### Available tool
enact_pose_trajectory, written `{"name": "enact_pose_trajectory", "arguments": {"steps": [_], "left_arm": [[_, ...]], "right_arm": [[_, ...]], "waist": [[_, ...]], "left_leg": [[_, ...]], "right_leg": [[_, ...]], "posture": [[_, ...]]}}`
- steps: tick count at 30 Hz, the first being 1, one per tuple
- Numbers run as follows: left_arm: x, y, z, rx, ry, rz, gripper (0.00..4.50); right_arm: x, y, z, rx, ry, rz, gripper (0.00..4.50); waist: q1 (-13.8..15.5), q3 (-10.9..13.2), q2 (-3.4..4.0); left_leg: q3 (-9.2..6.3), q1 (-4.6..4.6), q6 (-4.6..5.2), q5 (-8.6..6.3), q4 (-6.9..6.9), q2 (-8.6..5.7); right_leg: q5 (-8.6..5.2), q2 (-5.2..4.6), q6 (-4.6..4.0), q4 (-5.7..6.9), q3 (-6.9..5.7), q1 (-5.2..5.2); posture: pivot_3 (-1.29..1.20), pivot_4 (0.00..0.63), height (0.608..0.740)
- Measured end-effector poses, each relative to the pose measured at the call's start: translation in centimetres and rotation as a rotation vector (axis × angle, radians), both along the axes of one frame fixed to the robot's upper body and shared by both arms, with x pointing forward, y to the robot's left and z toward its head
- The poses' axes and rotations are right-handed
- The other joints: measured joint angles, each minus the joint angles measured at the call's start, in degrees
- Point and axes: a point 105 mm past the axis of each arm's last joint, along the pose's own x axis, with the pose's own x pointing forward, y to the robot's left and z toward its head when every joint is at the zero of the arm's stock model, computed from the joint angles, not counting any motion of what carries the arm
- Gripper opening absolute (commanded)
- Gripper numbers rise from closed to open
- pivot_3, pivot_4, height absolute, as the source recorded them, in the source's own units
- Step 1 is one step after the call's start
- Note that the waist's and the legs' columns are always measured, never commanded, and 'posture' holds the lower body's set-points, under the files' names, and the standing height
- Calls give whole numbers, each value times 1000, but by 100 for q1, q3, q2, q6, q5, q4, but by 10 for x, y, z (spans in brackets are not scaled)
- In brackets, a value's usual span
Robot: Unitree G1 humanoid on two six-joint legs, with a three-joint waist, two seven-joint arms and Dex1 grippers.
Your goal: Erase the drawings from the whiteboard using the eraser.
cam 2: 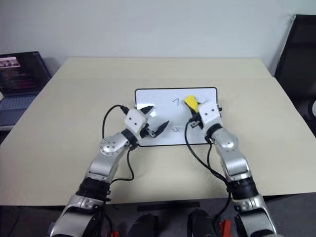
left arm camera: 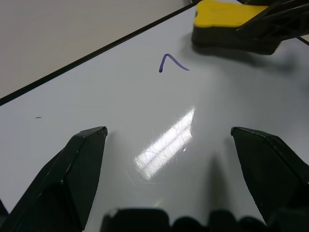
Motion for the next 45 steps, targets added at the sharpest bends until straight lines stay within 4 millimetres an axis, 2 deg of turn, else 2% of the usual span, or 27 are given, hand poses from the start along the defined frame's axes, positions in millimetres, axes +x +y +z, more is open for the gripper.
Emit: {"name": "enact_pose_trajectory", "arguments": {"steps": [5,10,19,27,34,40,45], "left_arm": [[2,-1,3,2,-8,-5,4500],[3,-1,5,4,-18,-9,4500],[2,-2,7,6,-25,-14,4500],[5,-2,6,10,-18,-16,4500],[6,-1,5,12,-15,-16,4500],[6,0,5,17,-16,-14,4500],[6,0,5,19,-16,-17,4500]], "right_arm": [[19,14,12,-13,-46,34,1014],[25,19,13,-16,-61,60,1014],[24,24,12,-4,-64,76,1014],[18,46,4,18,-36,135,1014],[18,44,3,6,-30,136,1014],[24,26,6,-3,-37,59,1014],[28,21,10,6,-49,17,1014]], "waist": [[-7,0,0],[-15,0,1],[-18,1,2],[-11,2,3],[-8,2,3],[11,1,3],[10,1,3]], "left_leg": [[2,4,0,0,3,2],[5,4,0,0,1,4],[3,6,1,0,1,12],[3,4,0,0,1,11],[1,3,0,0,1,10],[-1,4,1,1,8,8],[1,5,1,2,8,9]], "right_leg": [[4,1,-5,6,0,0],[4,1,-6,6,2,0],[8,7,-13,8,4,0],[8,7,-13,7,3,-2],[8,6,-13,7,3,-2],[10,6,-13,11,4,1],[13,6,-15,10,3,1]], "posture": [[0,150,740],[0,150,740],[0,150,740],[0,150,740],[0,150,740],[0,150,740],[0,150,740]]}}
